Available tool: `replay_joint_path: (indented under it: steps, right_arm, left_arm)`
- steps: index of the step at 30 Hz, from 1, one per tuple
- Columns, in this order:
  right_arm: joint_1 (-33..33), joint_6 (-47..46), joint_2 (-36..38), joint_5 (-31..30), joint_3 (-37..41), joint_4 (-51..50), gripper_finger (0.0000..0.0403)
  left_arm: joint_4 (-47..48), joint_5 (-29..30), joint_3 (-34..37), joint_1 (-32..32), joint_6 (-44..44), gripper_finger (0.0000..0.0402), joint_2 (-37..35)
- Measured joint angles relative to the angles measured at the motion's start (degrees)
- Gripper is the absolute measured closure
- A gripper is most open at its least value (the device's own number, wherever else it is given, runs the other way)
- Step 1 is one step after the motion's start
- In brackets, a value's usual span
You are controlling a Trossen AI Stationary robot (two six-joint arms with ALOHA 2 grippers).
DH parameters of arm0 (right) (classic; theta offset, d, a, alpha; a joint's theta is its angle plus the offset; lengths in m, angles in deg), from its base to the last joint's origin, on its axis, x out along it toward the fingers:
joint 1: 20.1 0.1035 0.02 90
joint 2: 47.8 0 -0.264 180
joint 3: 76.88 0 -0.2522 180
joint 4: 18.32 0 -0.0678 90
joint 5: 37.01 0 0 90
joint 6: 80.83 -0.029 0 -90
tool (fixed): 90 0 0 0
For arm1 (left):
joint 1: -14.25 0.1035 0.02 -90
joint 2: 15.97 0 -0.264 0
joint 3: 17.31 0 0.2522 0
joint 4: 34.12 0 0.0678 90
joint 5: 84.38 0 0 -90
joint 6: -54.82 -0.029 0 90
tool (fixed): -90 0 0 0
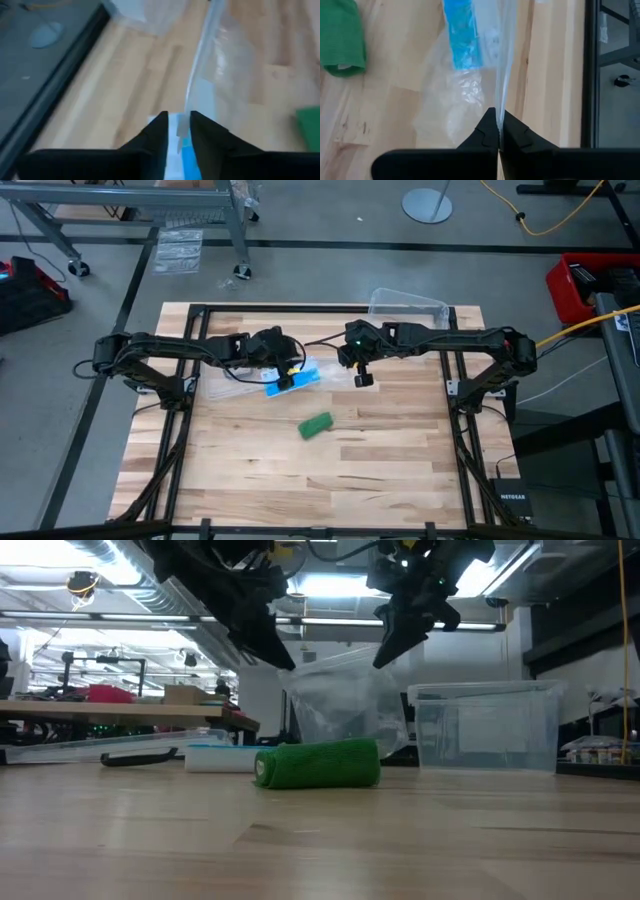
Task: Roll bandage
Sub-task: Open the transparent zip bag
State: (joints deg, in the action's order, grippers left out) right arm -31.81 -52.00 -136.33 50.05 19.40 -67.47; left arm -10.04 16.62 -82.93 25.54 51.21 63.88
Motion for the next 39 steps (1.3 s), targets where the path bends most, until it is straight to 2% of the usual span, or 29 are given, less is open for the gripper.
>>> replay_joint_path:
  steps: [2, 6, 10, 13, 18, 24, 29, 39]
  right_arm:
    - [0.0, 0.02, 0.0, 0.02, 0.0, -0.1, 0.0403]
    - [0.0, 0.02, 0.0, 0.15, 0.0, 0.08, 0.0403]
    - [0.02, 0.06, 0.0, 0.49, 0.0, 0.38, 0.0403]
    - [0.02, 0.1, 0.0, 0.52, 0.0, 0.94, 0.0403]
    - [0.04, 0.1, 0.0, 0.62, 0.0, 1.7, 0.0403]
    - [0.05, 0.08, 0.0, 4.0, -0.02, 3.01, 0.0403]
    - [0.07, 0.08, 0.0, 3.98, -0.02, 4.35, 0.0403]
    - [0.07, 0.06, 0.0, 4.02, -0.02, 5.39, 0.0403]
  left_arm:
    - [-0.29, 1.97, 0.0, 0.0, 0.01, 0.0307, 0.0]
    - [-2.23, 2.28, 0.0, -0.18, 0.01, 0.0265, 0.02]
    - [-8.03, 2.06, -0.05, -0.89, -1.54, 0.0241, 0.02]
    - [-11.01, 1.86, -0.11, -0.96, -4.22, 0.0236, 0.02]
    - [-11.93, 1.89, -0.11, -0.92, -3.81, 0.0235, 0.02]
    - [-11.93, 1.11, -0.11, -0.94, -3.69, 0.0235, 0.07]
    - [-10.67, -2.24, -0.13, -0.92, -2.77, 0.0235, 0.08]
    - [-7.48, -2.46, -0.19, -1.46, -0.61, 0.0235, 0.13]
